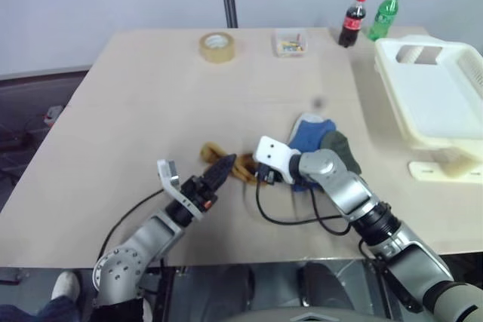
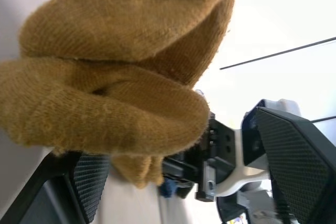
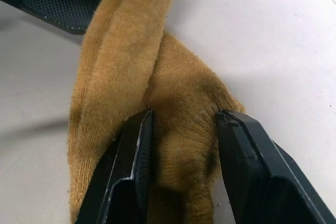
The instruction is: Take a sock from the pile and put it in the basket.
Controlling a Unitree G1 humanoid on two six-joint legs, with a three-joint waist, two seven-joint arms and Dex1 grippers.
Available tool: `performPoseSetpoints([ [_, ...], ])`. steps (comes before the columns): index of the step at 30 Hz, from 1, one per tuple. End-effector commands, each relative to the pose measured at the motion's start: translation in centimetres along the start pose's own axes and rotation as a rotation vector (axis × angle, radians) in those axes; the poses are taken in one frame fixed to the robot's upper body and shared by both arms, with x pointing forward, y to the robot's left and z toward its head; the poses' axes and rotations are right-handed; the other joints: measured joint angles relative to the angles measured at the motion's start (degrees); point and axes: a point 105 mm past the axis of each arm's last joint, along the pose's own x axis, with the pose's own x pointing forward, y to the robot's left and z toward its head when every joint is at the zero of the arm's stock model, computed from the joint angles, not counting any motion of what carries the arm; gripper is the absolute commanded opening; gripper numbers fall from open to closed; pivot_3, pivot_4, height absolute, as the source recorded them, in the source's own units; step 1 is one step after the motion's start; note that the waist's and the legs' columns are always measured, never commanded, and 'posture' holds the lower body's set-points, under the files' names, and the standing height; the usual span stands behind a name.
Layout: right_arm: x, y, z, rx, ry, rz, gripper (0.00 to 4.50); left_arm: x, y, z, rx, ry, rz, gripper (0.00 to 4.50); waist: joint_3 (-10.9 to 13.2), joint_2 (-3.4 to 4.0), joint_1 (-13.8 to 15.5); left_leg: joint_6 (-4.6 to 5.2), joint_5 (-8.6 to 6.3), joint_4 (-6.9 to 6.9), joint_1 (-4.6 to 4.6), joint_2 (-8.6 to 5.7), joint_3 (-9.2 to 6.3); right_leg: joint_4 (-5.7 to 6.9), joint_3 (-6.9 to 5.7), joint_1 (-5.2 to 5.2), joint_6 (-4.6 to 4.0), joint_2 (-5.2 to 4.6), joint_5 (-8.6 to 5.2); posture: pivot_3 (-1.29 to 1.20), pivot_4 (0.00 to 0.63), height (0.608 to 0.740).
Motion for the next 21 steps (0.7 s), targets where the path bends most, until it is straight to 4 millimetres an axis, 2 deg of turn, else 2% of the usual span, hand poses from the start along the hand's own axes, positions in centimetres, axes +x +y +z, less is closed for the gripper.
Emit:
performPoseSetpoints([
  [1,0.1,0.5,-0.5,0.009,0.019,0.009,2.01,-0.4,-0.2,1.4,0.048,-0.068,0.006,4.43,0.0,-0.02,0.0,0.00,0.00,0.00,0.00,0.00,0.00,-0.01,0.00,0.00,0.00,0.00,0.00,0.00,0.150,0.738],
  [3,0.1,0.5,-0.5,0.009,0.019,0.010,2.01,-0.9,-0.1,1.7,0.051,-0.081,0.015,4.43,0.0,-0.04,0.0,0.00,0.00,0.00,0.00,0.00,0.00,-0.01,0.00,0.00,0.00,-0.01,0.00,0.00,0.150,0.738],
  [11,0.2,0.7,-0.6,0.007,0.020,0.016,2.01,-3.6,-0.4,0.4,0.028,0.010,0.009,4.43,0.1,-0.12,-0.1,-0.01,0.00,-0.24,-0.02,0.03,0.01,-0.17,0.00,-0.09,-0.01,-0.25,-0.01,0.00,0.150,0.738],
  [15,0.3,0.7,-0.5,0.003,0.018,0.021,2.01,-3.2,0.0,1.2,0.059,-0.034,0.020,4.43,0.2,-0.11,0.0,-0.01,0.00,-0.25,-0.02,0.02,-0.01,-0.18,-0.03,-0.08,-0.02,-0.27,-0.01,0.00,0.150,0.738],
  [21,0.2,0.7,-0.5,-0.001,0.021,0.020,2.01,-2.7,-1.9,1.2,0.074,-0.050,-0.088,4.43,0.2,-0.12,-0.1,-0.02,0.01,-0.31,-0.04,0.02,0.01,-0.25,-0.02,-0.11,-0.02,-0.26,-0.01,0.00,0.150,0.738],
])
